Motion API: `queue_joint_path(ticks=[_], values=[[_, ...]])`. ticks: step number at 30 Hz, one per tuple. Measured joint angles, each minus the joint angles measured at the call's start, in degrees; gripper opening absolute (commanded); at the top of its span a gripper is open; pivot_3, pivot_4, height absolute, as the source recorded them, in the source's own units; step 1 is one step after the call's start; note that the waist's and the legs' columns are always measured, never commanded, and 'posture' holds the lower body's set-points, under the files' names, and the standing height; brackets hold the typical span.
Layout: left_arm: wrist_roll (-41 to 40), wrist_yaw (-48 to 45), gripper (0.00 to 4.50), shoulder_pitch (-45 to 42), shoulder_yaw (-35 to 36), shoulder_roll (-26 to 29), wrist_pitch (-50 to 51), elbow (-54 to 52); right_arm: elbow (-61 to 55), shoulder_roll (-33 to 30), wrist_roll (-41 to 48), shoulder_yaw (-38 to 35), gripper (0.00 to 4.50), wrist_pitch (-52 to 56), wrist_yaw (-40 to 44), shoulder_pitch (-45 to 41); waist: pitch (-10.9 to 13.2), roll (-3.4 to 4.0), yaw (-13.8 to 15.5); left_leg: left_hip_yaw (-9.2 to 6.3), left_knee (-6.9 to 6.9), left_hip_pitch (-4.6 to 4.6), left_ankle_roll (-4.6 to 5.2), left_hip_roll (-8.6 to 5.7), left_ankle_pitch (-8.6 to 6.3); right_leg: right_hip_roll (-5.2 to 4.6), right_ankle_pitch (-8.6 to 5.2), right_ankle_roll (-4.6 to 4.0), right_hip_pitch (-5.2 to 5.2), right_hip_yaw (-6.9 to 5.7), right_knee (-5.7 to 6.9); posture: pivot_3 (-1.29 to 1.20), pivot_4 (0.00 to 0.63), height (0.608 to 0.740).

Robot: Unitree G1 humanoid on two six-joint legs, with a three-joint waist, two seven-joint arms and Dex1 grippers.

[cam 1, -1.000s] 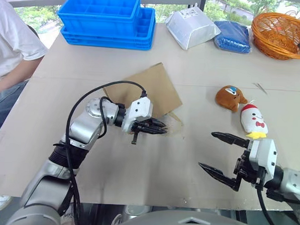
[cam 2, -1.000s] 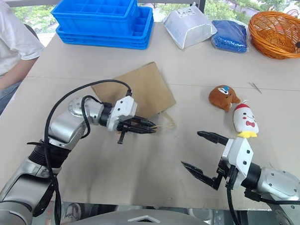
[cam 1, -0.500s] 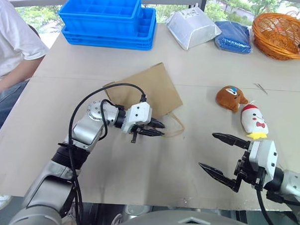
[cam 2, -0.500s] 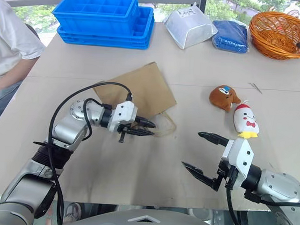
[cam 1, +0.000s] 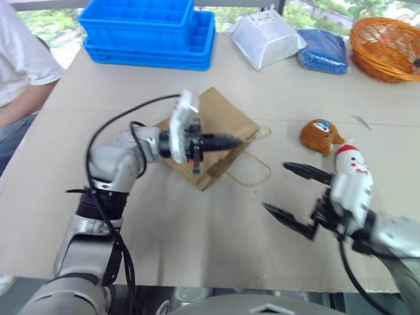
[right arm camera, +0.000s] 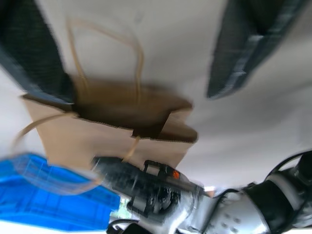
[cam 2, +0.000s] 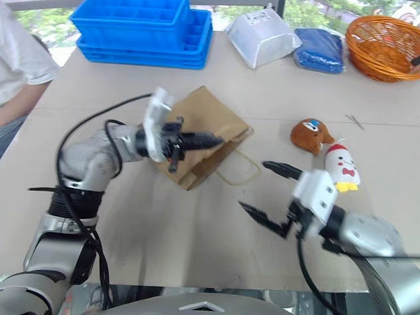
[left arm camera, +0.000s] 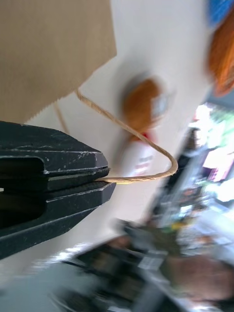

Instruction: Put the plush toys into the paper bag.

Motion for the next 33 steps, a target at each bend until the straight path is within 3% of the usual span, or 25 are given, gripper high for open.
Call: queue_joint_path(ticks=[4,6,11,23,33], values=[[-4.59,5.71,0.0,1.48,2.72,-1.49,4.85,-4.07,15.19,4.7,-9.12,7.73,0.38,-1.45,-1.18,-9.98,0.0,-0.04,-0.25,0.05,-0.06,-0.1,-0.27,-0.01,0.15,-0.03,0.01,-0.02,-0.16,0.06,0.05,0.0,0.15,0.74],[-5.74,7.52,0.0,2.73,3.09,-1.62,5.8,-6.15,23.58,8.09,-13.47,10.49,0.07,-4.0,-1.73,-15.73,0.0,-0.04,-0.34,0.12,-0.06,-0.14,-0.31,-0.03,0.17,-0.03,0.02,-0.03,-0.29,0.15,0.14,0.0,0.15,0.74],[-7.23,9.85,0.0,5.64,2.85,-1.62,6.69,-10.82,33.57,13.16,-17.14,13.91,0.07,-7.68,0.93,-23.18,0.0,-0.03,-0.19,0.12,-0.08,-0.17,-0.35,-0.07,0.19,-0.11,0.02,-0.04,-0.42,0.27,0.33,0.0,0.15,0.74],[-9.48,17.54,0.0,5.91,3.48,-5.41,6.39,-11.55,45.18,17.74,-22.69,21.25,0.07,-15.15,8.57,-26.4,0.0,-0.03,-0.49,0.12,-0.09,-0.13,-0.4,-0.19,0.22,-0.19,0.02,-0.04,-0.5,0.46,0.5,0.0,0.15,0.74],[-9.77,31.43,0.0,-0.41,11.64,-11.68,0.46,-7.86,53.88,18.26,-27.83,24.0,0.07,-27.39,14.61,-29.99,-0.02,-0.06,-0.62,0.12,-0.09,-0.04,-0.5,-0.29,0.27,-0.28,0.03,-0.03,-0.48,0.47,0.57,0.0,0.15,0.74]])
